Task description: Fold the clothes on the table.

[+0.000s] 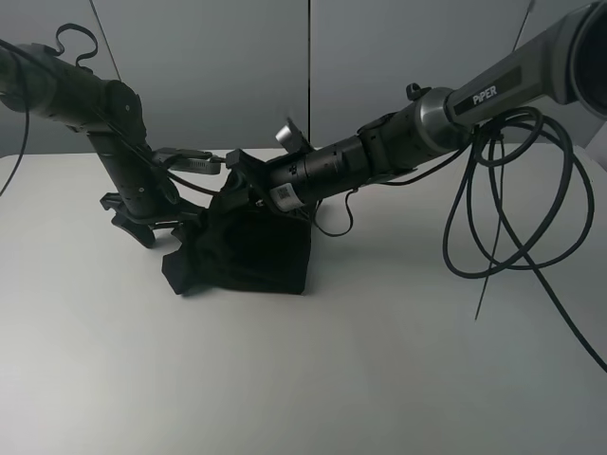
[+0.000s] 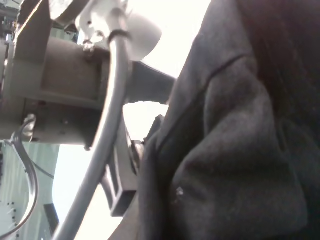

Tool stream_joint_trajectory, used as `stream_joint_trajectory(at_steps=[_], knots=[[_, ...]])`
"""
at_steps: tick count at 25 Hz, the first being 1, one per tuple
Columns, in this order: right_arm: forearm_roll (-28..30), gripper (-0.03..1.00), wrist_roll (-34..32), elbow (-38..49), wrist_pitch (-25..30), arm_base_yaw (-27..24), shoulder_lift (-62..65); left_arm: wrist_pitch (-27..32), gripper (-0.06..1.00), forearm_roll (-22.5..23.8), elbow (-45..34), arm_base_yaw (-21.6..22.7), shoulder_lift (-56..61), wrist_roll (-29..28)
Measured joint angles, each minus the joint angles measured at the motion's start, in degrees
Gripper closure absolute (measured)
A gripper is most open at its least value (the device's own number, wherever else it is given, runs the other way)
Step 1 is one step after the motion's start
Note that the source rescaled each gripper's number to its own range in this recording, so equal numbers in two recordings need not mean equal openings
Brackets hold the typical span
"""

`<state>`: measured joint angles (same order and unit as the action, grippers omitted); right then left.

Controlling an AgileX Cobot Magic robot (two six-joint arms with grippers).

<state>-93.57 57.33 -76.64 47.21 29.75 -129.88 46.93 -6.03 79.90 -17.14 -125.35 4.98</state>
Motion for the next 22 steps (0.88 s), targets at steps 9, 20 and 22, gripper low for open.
stream_joint_trajectory(at_steps=[9, 20, 22], knots=[[0.00, 0.83, -0.49, 0.00, -1.01, -0.06, 0.00, 1.99, -0.05, -1.57, 1.45, 0.12, -0.23, 2.34], [1.19, 0.83, -1.09, 0.24, -0.99, -0.06, 0.00, 5.83, -0.05, -2.71, 6.92, 1.22, 5.43, 2.60], [1.31, 0.83, -1.18, 0.24, -0.99, -0.06, 0.00, 6.34, -0.06, -2.82, 7.62, 1.74, 6.88, 2.60]])
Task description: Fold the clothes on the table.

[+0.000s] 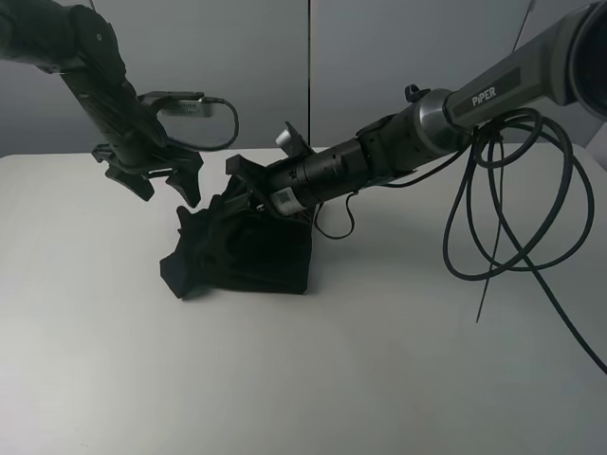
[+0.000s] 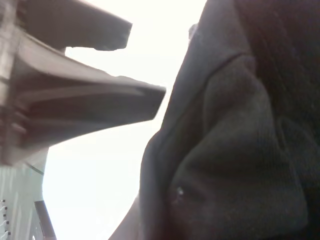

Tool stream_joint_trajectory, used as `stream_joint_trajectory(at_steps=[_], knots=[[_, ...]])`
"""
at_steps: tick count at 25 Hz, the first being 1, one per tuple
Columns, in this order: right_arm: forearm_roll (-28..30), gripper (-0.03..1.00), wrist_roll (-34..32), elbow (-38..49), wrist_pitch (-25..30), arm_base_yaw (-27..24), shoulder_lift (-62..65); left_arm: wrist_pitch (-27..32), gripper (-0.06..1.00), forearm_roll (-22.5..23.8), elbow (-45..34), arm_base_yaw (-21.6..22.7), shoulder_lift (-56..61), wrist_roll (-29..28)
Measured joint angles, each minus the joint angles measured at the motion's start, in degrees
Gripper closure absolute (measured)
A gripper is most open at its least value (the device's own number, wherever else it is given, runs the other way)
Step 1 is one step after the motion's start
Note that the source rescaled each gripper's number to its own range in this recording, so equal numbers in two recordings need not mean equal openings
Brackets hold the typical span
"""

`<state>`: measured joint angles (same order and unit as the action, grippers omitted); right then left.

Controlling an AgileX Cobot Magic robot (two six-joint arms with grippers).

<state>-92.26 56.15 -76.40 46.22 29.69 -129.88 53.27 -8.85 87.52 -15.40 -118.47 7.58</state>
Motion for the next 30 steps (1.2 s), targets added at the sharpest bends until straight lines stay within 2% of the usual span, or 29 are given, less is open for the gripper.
stream_joint_trajectory(at_steps=[7, 8, 9, 12, 13, 14, 17, 24, 30], knots=[[-1.19, 0.83, 0.87, 0.00, 0.75, 0.00, 0.00, 1.90, -0.06, -0.30, 3.22, 0.59, 3.14, 0.25], [-2.42, 0.77, 2.51, 0.00, 1.67, 0.00, 0.00, 2.11, -0.06, -0.30, 3.73, 0.59, 3.23, 0.25], [-3.87, 0.68, 3.92, 0.09, 2.80, 0.00, 0.00, 2.40, -0.06, -0.30, 4.09, 0.59, 3.23, 0.25], [-6.48, 0.29, 6.62, 0.09, 3.85, 0.49, 0.00, 2.88, -0.06, -0.34, 5.04, 0.59, 3.23, 0.48], [-6.75, 0.20, 7.48, 0.09, 4.52, 0.89, 0.00, 2.89, -0.06, -0.34, 5.21, 0.59, 3.23, 0.47], [-7.04, 0.16, 8.10, 0.09, 5.38, 1.28, 0.00, 2.99, -0.06, -0.34, 5.19, 0.59, 3.23, 0.50], [-7.17, 0.12, 9.10, -0.30, 7.31, 2.03, 0.00, 2.99, -0.06, -0.34, 5.19, 0.71, 3.23, 0.85], [-6.49, 0.12, 8.94, -0.39, 7.31, 1.21, 0.53, 3.44, -0.06, -0.34, 5.19, 1.04, 3.23, 2.51], [-4.74, 0.12, 9.51, -0.39, 7.21, 0.59, 5.75, 3.57, -0.06, -0.43, 5.19, 1.40, 3.23, 2.51]])
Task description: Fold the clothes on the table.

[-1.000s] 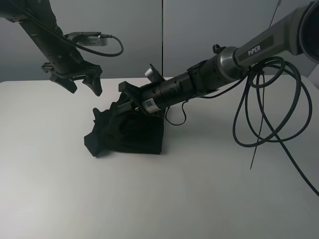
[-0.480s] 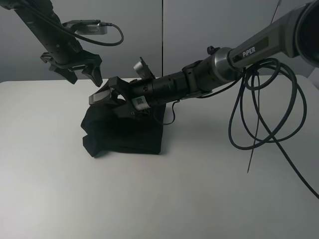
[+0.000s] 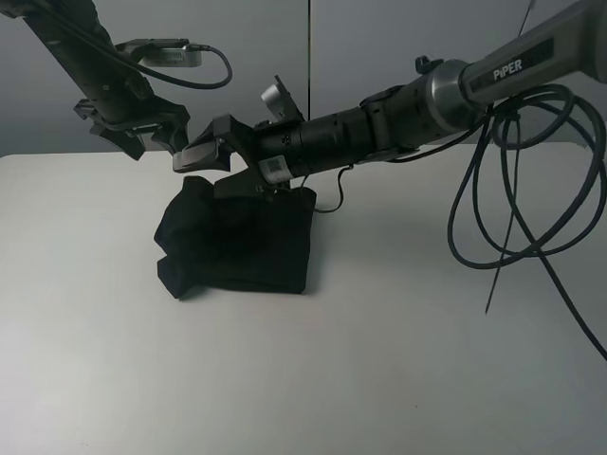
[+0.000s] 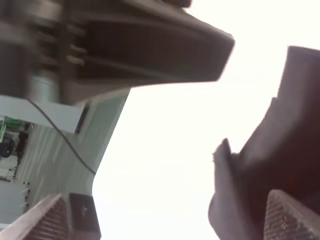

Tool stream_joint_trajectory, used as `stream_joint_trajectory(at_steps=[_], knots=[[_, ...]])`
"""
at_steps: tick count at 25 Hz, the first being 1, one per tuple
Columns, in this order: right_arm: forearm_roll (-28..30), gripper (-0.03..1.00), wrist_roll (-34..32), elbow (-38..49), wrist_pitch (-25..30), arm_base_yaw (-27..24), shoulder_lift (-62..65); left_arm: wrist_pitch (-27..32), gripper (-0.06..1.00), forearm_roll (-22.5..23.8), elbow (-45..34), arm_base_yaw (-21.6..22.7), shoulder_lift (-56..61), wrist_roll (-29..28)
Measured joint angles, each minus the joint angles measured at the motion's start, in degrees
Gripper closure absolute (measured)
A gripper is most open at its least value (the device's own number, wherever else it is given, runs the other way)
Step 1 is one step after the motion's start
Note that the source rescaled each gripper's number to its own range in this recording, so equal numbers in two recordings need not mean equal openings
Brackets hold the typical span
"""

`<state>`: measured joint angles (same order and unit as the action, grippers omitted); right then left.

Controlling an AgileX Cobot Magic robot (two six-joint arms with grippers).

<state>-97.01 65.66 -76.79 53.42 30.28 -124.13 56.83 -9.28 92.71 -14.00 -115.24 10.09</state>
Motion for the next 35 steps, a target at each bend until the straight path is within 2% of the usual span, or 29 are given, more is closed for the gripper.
stream_joint_trajectory(at_steps=[3, 6, 8, 12, 15, 18, 20, 22, 25, 27, 35], knots=[[6.55, 0.12, -0.59, 0.00, -0.39, 0.00, 3.95, 0.00, -0.06, 0.00, 0.00, 0.23, 0.00, 0.11], [19.23, 0.12, -5.12, 0.00, -3.84, 0.00, 7.81, 0.10, -0.06, 0.09, 0.00, 0.23, 0.25, 1.78], [30.11, 0.12, -11.98, 0.00, -7.86, 0.00, 10.11, 0.22, -0.06, 0.09, 0.00, 0.23, 0.94, 2.46], [58.37, 0.08, -29.60, 0.00, -12.58, 0.00, 14.86, 0.46, -0.06, 0.09, -1.14, 0.69, 4.40, 2.65], [80.07, -0.01, -42.69, 0.00, -9.83, -0.03, 18.80, -0.86, -0.06, 0.00, -6.01, 1.84, 9.32, 2.61], [92.45, -0.03, -50.59, 0.35, -4.69, -0.03, 22.97, -4.18, -0.06, 0.33, -12.17, 3.15, 15.73, 2.07], [96.24, -0.03, -53.31, 1.55, -2.45, -0.03, 26.48, -5.29, -0.06, 1.96, -15.44, 3.57, 20.93, 1.91], [97.79, -0.03, -55.15, 3.09, -1.01, -0.03, 30.04, -4.89, -0.06, 6.12, -16.84, 3.57, 25.66, -0.94], [99.17, -0.03, -57.33, 6.26, 0.56, -0.03, 36.20, -1.84, -0.06, 12.27, -17.38, 3.57, 32.21, -5.33], [99.63, -0.03, -58.22, 8.67, 1.78, -0.03, 40.95, -0.23, -0.06, 14.56, -17.51, 3.67, 36.43, -5.99], [100.56, -0.03, -61.12, 16.79, 7.43, -0.03, 62.39, 6.26, -0.06, 14.92, -20.89, 3.67, 51.37, -7.99]])
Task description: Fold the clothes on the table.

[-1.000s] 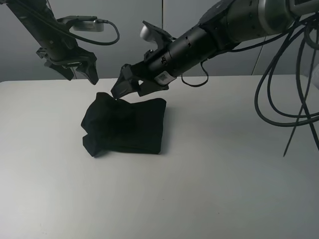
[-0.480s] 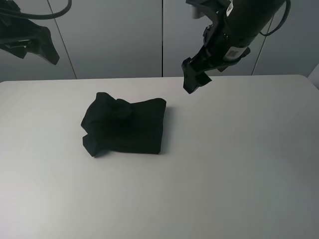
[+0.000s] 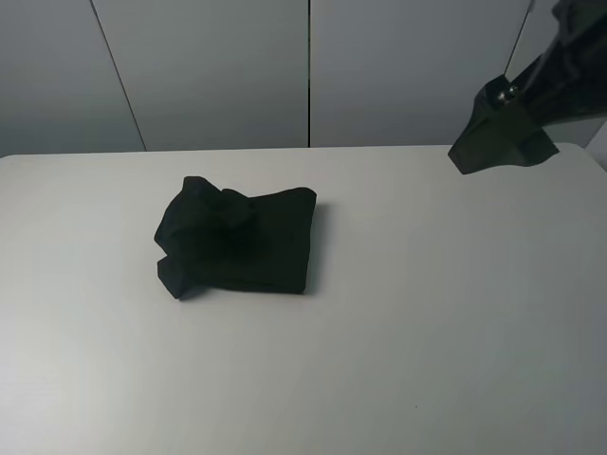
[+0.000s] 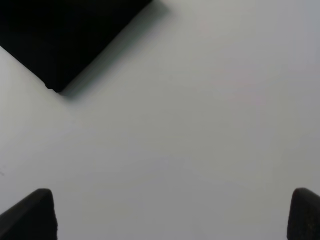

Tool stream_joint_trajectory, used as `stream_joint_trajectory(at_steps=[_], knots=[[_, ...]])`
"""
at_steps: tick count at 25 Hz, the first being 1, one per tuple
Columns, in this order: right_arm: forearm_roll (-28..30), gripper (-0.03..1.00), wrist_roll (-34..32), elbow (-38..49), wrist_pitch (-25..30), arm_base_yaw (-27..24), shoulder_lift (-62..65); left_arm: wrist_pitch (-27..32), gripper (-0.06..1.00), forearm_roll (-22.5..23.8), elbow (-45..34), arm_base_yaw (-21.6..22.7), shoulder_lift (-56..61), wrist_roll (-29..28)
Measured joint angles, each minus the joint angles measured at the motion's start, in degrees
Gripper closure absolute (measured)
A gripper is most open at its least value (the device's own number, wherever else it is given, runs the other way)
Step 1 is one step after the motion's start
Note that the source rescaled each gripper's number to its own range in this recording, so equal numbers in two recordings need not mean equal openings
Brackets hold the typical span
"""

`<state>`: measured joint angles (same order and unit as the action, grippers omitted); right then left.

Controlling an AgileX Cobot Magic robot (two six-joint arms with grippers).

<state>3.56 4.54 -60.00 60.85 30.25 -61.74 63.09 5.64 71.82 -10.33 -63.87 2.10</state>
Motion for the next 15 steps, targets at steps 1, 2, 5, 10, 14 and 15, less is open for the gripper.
stream_joint_trajectory(at_steps=[1, 2, 5, 10, 14, 15], knots=[[0.13, -0.03, -0.31, 0.95, 0.57, 0.00, 2.51, 0.46, -0.06, 0.00, -1.27, 0.00, 1.70, 0.00], [0.26, -0.03, -0.43, 1.75, 1.24, 0.00, 5.49, 0.97, -0.06, 0.00, -2.76, 0.00, 3.46, 0.00], [0.32, -0.03, -1.26, 4.97, 3.32, 0.00, 13.60, 2.38, -0.06, 0.00, -9.09, 0.00, 10.45, -0.27], [0.32, -0.03, -1.89, 8.44, 6.31, 0.00, 26.00, 2.89, -0.06, -1.38, -17.15, 0.00, 24.03, -0.73], [0.32, -0.03, -3.06, 11.51, 6.81, 0.00, 33.71, 3.28, -0.06, -2.32, -20.22, 0.00, 34.41, -1.48], [0.32, -0.03, -3.74, 12.38, 6.97, 0.00, 35.22, 3.42, -0.06, -2.32, -20.87, 0.00, 36.92, -1.62]])
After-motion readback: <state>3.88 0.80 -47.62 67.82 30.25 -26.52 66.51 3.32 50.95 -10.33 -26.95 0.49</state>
